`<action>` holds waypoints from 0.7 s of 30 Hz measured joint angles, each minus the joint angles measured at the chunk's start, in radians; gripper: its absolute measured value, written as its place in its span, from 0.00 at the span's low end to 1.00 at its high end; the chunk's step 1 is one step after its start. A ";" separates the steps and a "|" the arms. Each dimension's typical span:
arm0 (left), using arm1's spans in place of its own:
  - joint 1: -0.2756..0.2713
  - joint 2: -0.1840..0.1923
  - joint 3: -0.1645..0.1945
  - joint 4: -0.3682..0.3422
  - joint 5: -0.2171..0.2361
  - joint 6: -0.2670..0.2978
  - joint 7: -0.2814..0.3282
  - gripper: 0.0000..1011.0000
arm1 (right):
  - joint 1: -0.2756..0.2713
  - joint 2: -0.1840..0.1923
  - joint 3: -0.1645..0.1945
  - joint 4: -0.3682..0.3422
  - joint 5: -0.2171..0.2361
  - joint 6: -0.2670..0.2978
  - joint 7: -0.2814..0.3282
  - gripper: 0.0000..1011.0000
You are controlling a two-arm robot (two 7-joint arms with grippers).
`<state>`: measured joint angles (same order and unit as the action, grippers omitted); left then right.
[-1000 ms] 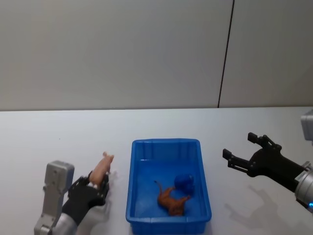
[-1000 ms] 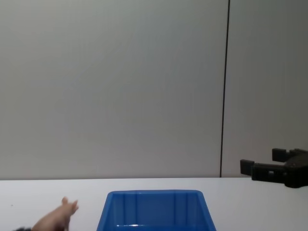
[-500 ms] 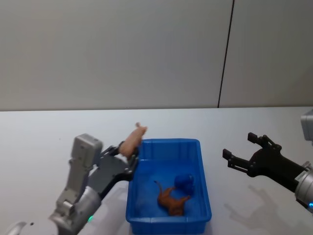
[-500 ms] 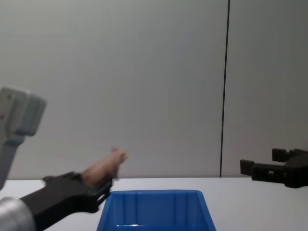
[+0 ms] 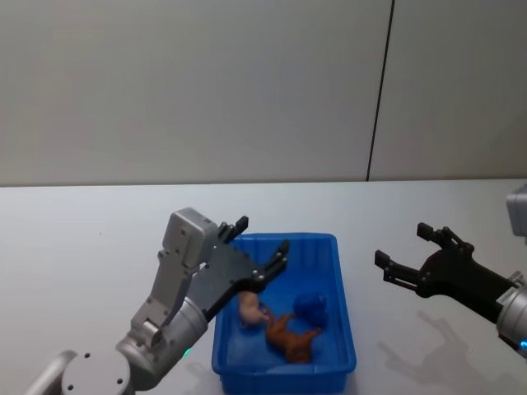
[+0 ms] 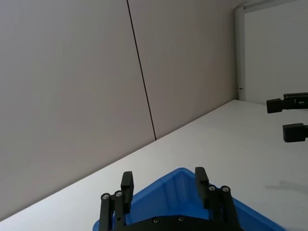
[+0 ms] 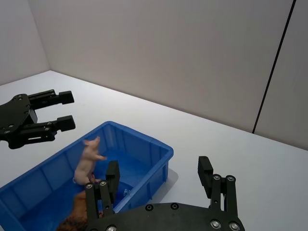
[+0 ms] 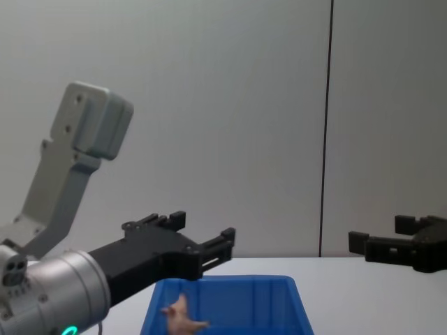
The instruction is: Pick up the two dolls from the table and place them into the box.
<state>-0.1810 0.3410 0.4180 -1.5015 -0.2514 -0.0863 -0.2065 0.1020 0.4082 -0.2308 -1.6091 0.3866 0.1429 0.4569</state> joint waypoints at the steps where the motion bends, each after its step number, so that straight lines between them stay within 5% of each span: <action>1: -0.001 -0.001 0.001 -0.002 0.002 0.001 -0.001 0.79 | 0.000 0.000 0.000 0.000 0.000 0.000 0.000 0.99; 9: -0.001 -0.009 0.007 -0.020 0.022 -0.001 -0.002 0.99 | 0.000 0.000 0.000 0.000 0.000 0.000 0.000 0.99; 21: -0.001 -0.009 0.010 -0.032 0.031 -0.003 0.006 0.99 | -0.002 -0.002 0.000 -0.002 -0.001 -0.001 -0.009 0.99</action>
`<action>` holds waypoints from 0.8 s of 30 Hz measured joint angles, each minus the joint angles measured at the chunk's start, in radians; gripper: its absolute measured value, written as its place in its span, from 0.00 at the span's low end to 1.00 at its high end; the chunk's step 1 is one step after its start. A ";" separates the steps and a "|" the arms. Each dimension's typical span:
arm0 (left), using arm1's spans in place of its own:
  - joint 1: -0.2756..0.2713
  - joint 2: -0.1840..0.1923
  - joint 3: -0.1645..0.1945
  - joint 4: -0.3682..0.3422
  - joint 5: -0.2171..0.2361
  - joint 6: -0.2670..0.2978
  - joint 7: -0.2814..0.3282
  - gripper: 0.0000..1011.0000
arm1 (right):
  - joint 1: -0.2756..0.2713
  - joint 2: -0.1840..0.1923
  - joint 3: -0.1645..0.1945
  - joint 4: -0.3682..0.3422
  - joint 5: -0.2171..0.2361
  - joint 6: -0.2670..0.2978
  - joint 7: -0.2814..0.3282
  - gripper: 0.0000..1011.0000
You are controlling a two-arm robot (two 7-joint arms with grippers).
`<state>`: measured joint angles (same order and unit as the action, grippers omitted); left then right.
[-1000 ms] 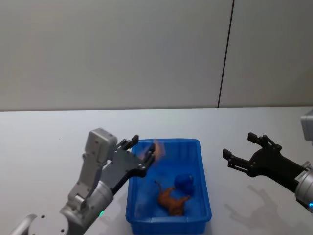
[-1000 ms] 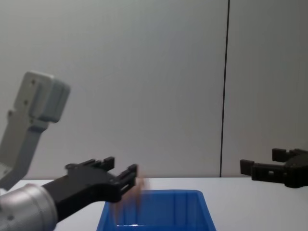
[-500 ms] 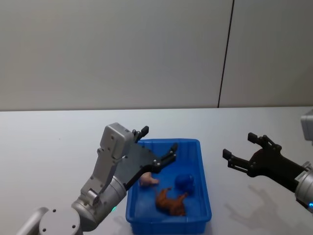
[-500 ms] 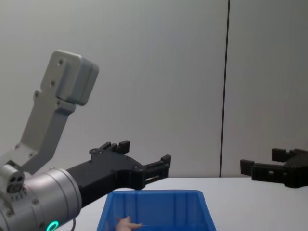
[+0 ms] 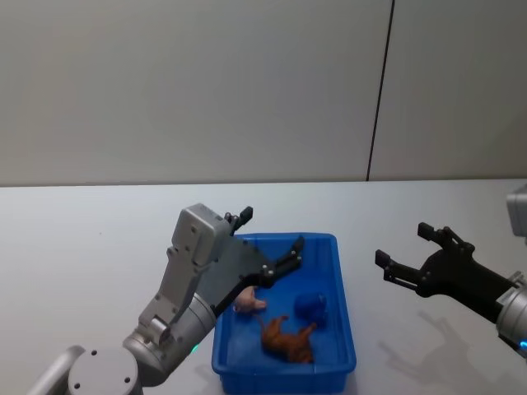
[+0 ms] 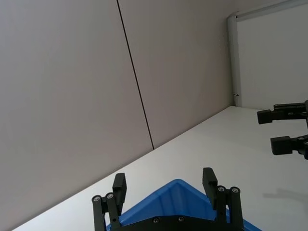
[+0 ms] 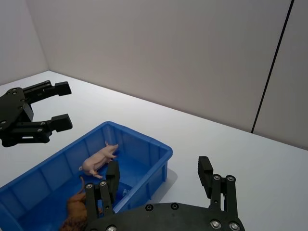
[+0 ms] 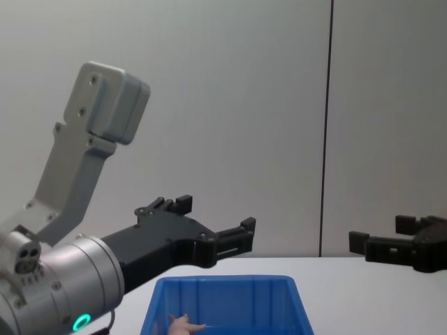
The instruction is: Pick up the two dolls from the table and place them into the box.
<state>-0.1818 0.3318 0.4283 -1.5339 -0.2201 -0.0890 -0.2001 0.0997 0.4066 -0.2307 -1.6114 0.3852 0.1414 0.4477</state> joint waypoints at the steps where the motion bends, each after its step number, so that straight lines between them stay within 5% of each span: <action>1: -0.001 0.001 0.000 -0.002 0.000 0.002 0.003 0.99 | 0.000 0.000 0.000 0.000 0.000 0.000 0.000 0.99; 15: -0.043 0.039 0.021 -0.072 0.016 0.080 0.147 0.99 | -0.046 -0.028 0.002 -0.064 -0.040 -0.044 -0.154 0.99; 24: -0.055 0.050 0.026 -0.092 0.020 0.101 0.187 0.99 | -0.083 -0.050 0.004 -0.113 -0.070 -0.077 -0.273 0.99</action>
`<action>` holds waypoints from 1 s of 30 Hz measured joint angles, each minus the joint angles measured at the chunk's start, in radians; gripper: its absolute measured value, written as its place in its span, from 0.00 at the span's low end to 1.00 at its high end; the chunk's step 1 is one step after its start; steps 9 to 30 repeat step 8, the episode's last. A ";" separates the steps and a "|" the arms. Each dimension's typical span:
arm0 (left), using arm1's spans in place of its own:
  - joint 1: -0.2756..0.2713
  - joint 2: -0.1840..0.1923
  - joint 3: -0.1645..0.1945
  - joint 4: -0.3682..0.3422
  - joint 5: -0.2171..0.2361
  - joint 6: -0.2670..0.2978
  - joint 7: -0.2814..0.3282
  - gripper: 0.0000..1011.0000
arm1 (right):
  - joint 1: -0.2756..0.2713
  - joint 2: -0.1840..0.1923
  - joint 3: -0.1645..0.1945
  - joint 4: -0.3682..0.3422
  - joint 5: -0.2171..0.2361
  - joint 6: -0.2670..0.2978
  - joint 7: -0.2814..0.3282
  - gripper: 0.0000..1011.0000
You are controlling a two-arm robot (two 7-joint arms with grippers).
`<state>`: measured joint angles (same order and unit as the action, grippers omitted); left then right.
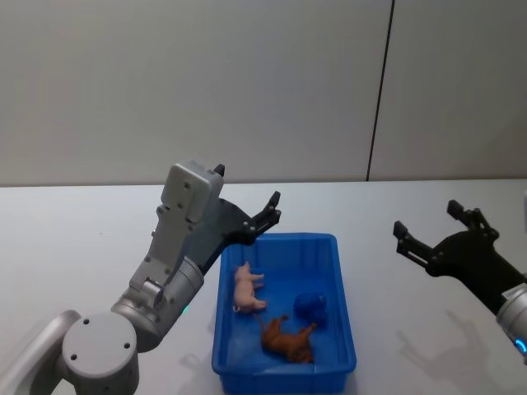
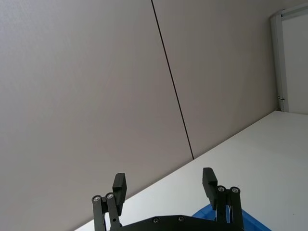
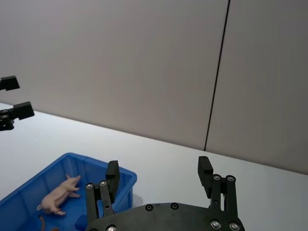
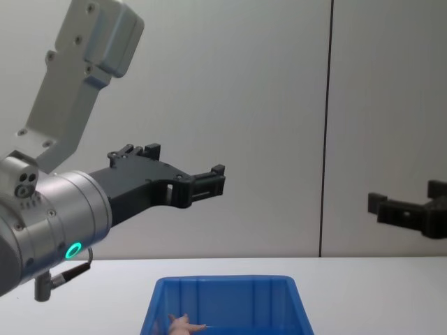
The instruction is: Pick up the two dolls from the table and place them into the box.
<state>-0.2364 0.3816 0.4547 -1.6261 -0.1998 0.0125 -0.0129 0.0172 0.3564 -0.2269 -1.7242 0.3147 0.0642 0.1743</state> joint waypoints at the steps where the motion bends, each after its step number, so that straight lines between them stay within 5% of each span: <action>1: 0.000 0.000 0.000 0.000 0.000 0.000 0.001 0.99 | -0.003 -0.002 0.000 -0.004 -0.002 -0.003 -0.011 0.99; 7: -0.001 0.001 0.000 0.000 0.000 0.001 0.001 0.99 | -0.023 -0.014 0.001 -0.031 -0.020 -0.022 -0.078 0.99; 30: -0.001 0.000 0.000 0.000 0.000 0.001 0.001 0.99 | -0.023 -0.014 0.001 -0.031 -0.020 -0.022 -0.078 0.99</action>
